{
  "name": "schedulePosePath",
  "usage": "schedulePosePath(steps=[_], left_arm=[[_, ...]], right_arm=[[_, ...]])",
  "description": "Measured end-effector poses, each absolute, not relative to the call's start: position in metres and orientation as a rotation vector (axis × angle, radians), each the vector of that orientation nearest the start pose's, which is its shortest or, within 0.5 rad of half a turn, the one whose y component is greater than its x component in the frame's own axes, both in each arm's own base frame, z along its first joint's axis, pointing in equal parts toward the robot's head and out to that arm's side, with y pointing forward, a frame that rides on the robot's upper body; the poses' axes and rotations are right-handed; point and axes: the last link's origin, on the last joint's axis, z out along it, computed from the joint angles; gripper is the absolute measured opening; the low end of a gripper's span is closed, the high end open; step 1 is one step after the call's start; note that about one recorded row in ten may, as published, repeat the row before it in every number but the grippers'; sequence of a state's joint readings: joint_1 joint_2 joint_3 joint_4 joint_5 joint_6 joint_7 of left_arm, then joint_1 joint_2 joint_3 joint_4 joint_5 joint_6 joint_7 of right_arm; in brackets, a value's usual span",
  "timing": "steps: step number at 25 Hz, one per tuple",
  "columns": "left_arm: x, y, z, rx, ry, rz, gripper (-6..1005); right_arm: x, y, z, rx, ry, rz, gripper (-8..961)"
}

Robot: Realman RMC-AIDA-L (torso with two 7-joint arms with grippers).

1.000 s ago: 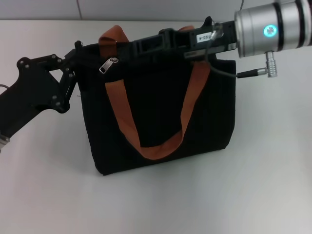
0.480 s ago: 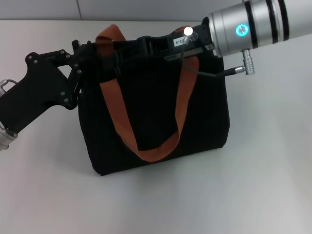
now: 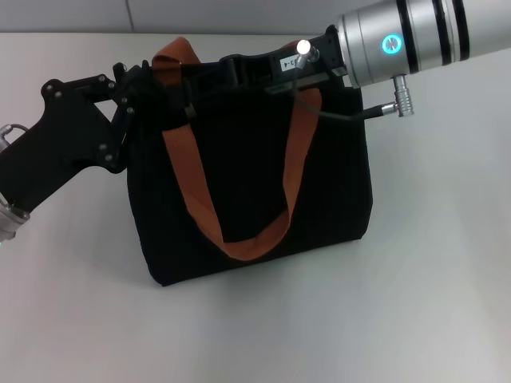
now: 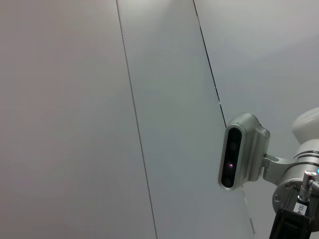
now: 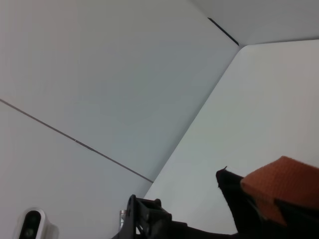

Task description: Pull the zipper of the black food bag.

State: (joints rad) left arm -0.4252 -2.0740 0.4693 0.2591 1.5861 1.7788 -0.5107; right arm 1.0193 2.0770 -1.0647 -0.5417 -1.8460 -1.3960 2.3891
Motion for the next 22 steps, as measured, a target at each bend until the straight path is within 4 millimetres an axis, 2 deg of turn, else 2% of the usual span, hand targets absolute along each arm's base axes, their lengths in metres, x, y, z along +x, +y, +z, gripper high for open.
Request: schedulePosePath(steps=[5,10,18,22], left_arm=[[-0.2726,0.2840,0.0120,-2.108,-0.003,-1.142,28],[-0.2714,0.2840,0.0102,-2.111,-0.009,-1.151,29],[-0.2718,0.2834,0.0097,-2.113,-0.012,-1.150,29],[-0.2724,0.2832,0.0102,-2.109,-0.015,-1.149,30]], right_arm=[[0.0777,0.4000,-0.0560,-2.888,1.457,0.590,416],[0.0769,0.3998,-0.0584,-2.909,1.395,0.564,182],[0.0738,0.4011,-0.0632,-2.926,1.292,0.529,-2],[0.0733,0.4017,-0.0614,-2.921,1.266,0.531,-2]])
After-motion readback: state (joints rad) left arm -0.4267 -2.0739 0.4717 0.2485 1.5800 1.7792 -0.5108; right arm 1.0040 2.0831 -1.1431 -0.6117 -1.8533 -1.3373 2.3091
